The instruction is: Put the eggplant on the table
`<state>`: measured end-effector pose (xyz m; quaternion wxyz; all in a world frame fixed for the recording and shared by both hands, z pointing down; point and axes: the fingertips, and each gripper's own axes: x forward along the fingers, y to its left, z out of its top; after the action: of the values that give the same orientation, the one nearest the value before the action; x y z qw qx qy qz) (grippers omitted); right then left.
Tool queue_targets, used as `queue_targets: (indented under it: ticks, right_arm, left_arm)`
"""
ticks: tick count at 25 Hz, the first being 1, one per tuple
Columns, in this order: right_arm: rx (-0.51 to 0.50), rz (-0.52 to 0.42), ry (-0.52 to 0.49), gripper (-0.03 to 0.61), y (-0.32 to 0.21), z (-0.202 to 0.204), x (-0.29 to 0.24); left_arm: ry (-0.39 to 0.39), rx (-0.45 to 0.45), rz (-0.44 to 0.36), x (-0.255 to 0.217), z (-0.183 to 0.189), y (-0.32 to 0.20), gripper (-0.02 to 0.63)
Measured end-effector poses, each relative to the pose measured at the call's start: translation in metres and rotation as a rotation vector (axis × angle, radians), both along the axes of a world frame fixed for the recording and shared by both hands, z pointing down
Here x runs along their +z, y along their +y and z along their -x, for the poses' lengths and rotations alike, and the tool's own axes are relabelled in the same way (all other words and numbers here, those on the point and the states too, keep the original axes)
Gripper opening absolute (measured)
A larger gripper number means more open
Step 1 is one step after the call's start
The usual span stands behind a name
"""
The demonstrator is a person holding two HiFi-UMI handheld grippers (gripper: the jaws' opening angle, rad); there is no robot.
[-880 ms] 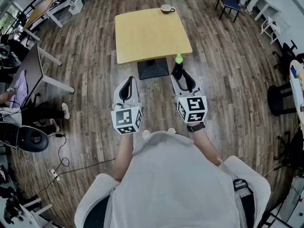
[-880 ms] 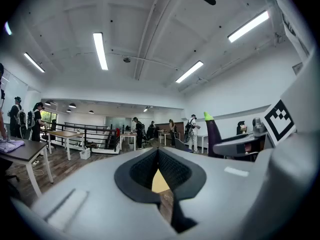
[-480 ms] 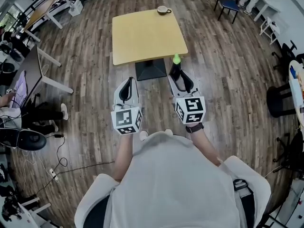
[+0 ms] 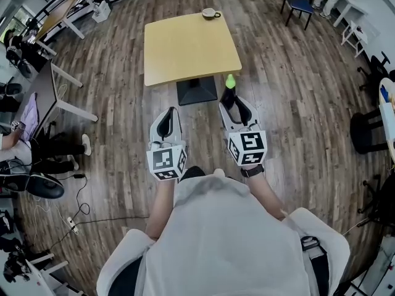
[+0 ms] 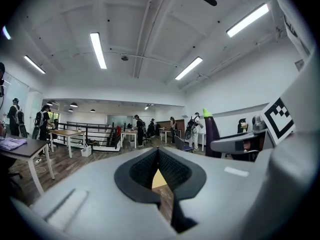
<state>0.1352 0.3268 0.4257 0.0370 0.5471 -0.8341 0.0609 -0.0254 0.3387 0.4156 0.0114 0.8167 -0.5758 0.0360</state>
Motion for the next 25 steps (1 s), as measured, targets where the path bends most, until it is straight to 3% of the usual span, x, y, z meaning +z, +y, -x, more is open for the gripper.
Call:
queue_targets:
  ticks: [8,25]
  right_arm:
    - [-0.04,0.041,0.025,0.187,-0.032,0.019,0.017]
    - [-0.013,-0.005,0.055,0.187,-0.211,0.089,-0.002]
  left_arm:
    - [0.014,-0.016,0.026,0.016,0.011,-0.026,0.008]
    - [0.045,0.025,-0.03,0.0,0.073,-0.215,0.008]
